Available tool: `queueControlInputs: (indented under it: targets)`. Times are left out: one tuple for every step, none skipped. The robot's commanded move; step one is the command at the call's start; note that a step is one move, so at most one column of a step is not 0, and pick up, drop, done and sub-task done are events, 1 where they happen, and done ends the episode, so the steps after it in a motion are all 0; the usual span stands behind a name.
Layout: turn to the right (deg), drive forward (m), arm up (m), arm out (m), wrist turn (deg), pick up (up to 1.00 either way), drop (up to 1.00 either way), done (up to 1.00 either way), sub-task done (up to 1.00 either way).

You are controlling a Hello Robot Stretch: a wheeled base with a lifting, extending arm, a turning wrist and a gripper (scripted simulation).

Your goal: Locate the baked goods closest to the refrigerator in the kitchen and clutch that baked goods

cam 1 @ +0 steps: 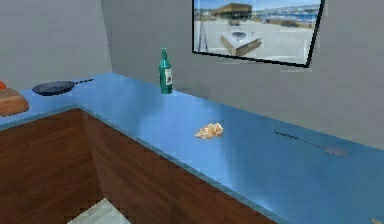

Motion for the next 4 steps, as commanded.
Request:
queueControlInputs:
  targets:
    - [0.0,0.0,0.38,0.0,0.0,0.0,0.0,0.0,0.0]
    - [0.0,0.0,0.0,0.5,0.0,0.0,0.0,0.0,0.0]
    - [0.0,0.0,0.0,0.0,45.0,0.0,0.0,0.0,0.0]
    - [0.0,0.0,0.0,0.0,45.0,0.0,0.0,0.0,0.0]
